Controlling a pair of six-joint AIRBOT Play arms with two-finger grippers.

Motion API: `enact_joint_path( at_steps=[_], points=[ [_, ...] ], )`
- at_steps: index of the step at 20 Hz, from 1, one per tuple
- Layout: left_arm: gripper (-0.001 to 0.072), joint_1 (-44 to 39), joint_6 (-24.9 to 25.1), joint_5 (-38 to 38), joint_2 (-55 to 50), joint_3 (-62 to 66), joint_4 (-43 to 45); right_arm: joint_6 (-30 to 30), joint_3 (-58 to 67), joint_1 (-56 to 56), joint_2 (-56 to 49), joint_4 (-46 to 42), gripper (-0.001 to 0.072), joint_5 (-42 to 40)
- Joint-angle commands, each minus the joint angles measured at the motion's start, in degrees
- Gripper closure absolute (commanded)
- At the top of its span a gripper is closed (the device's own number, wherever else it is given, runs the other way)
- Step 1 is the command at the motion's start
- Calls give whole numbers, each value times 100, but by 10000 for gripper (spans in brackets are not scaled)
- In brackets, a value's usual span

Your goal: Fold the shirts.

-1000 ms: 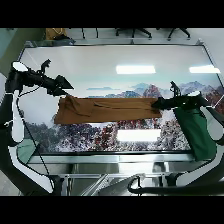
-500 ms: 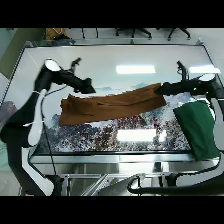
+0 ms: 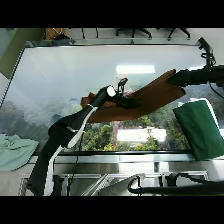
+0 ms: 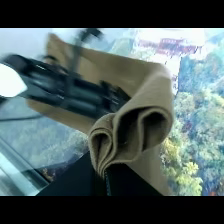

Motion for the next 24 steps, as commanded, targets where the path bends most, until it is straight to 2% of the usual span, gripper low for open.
enact_joint_path(
  at_steps=[1,3,6,8,11,13,16,19,20,21,22,24],
  points=[
    [695,-243,-280,267,-240,400,-50,66,13,-184,199,9,697,306],
    [695,-39,-166,-236,105,393,-332,90,9,-197,173,17,697,308],
    [695,579,678,-1427,1014,389,-909,129,4,-184,101,343,697,304],
    [695,1102,911,-2122,1775,389,-1180,129,-4,-46,46,673,697,186],
    [695,1873,1099,-2682,2850,378,-1473,129,-13,796,-133,817,697,-448],
    [695,2417,1451,-2750,3650,9,-2262,155,-70,1720,-393,820,697,-1095],
    [694,3106,1930,-2771,4625,-610,-3473,140,-118,3373,-1078,820,696,-2586],
    [694,3534,2052,-2924,5362,-1073,-3840,-262,-116,4968,-2035,817,685,-4822],
    [694,3580,2092,-2916,5589,-1270,-3882,-483,-116,5442,-2437,820,533,-5613],
    [695,3606,2092,-2887,5796,-1464,-3886,-503,-116,5792,-2813,817,281,-6260],
    [695,3650,2105,-2883,5989,-1661,-3882,-494,-103,5969,-3075,820,225,-6489],
    [694,3689,2197,-2885,6330,-2026,-3882,-481,-96,5945,-3189,817,227,-6157]
  ],
)
